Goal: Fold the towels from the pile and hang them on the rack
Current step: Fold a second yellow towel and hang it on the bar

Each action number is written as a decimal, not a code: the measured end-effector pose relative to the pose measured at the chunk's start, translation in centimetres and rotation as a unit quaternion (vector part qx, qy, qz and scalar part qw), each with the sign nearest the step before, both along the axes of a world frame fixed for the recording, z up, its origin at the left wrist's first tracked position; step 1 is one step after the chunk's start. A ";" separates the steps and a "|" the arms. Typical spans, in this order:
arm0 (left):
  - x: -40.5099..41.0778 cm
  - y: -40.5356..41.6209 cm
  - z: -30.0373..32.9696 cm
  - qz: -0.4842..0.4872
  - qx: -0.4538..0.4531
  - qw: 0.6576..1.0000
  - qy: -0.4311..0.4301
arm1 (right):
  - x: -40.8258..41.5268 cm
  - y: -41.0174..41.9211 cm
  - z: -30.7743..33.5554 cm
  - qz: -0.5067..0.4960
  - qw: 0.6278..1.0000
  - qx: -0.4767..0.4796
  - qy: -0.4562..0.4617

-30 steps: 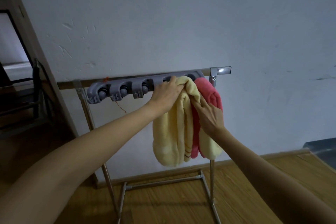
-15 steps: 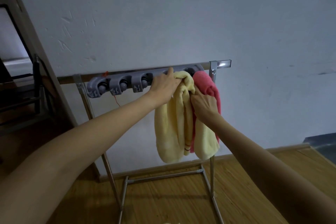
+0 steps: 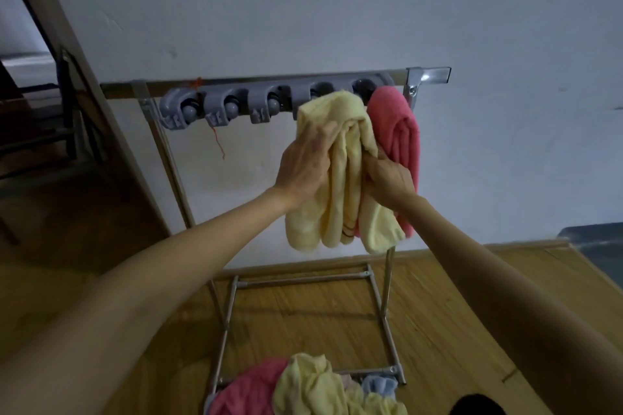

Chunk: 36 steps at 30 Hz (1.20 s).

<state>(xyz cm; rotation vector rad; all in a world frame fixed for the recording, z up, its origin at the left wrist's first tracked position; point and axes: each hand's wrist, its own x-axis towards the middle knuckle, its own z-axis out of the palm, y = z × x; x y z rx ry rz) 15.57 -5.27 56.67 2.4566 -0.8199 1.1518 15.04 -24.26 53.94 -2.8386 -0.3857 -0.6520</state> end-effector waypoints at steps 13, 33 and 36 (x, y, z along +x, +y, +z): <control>0.3 -0.7 -1.3 0.028 -0.232 0.972 0.012 | 0.8 0.2 -0.7 0.017 0.999 0.038 -0.014; -0.7 -0.8 0.1 -0.064 -0.212 0.975 0.036 | 1.0 0.3 0.0 0.005 1.000 0.000 0.004; 0.7 0.0 -0.6 0.020 -0.198 0.976 0.090 | 0.8 0.2 0.3 0.007 1.000 -0.015 0.001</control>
